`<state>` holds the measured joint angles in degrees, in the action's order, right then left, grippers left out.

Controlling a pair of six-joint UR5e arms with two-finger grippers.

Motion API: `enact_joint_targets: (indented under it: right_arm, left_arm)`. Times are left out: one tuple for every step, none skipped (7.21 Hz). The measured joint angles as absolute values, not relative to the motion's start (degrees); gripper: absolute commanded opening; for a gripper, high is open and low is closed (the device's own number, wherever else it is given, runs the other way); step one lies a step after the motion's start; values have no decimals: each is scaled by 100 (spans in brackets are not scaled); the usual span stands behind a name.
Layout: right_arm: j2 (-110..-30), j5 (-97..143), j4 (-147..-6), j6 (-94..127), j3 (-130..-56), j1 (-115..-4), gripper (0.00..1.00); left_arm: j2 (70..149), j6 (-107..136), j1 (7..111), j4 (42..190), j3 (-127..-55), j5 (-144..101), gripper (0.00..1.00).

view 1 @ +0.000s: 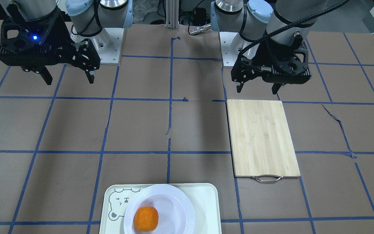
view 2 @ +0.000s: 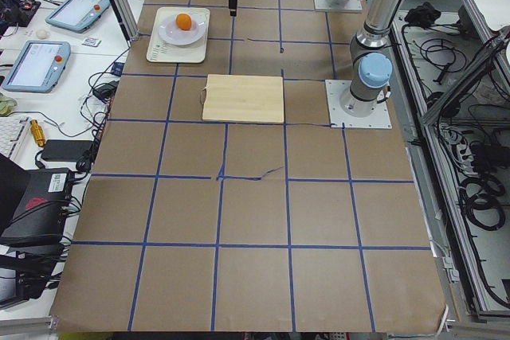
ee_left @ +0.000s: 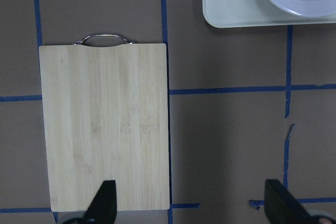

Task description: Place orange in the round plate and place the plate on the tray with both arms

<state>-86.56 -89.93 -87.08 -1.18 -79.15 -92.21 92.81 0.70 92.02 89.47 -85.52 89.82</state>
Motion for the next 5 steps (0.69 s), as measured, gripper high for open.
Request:
enact_joint_targets:
  right_arm:
    - [-8660,-9007,-8637,-115,-7915,-9215,100]
    - [-8668,-9010,-8536,-115,-7915,-9214,100]
    - [-8676,-9011,-8498,-114,-7916,-9216,100]
    - [-8684,-9032,-8493,-121,-7916,-9217,100]
    - [-8688,-9058,-8496,-119,-7916,-9215,100]
  left_arm:
    - [9281,70,9202,8947,-8552,8982,100]
    - [9281,70,9202,8947,-8551,8982,100]
    - [9281,70,9202,8947,-8547,8982,100]
    - [9281,70,9202,8947,-8546,8982,100]
    - [9281,70,9202,8947,-8547,8982,100]
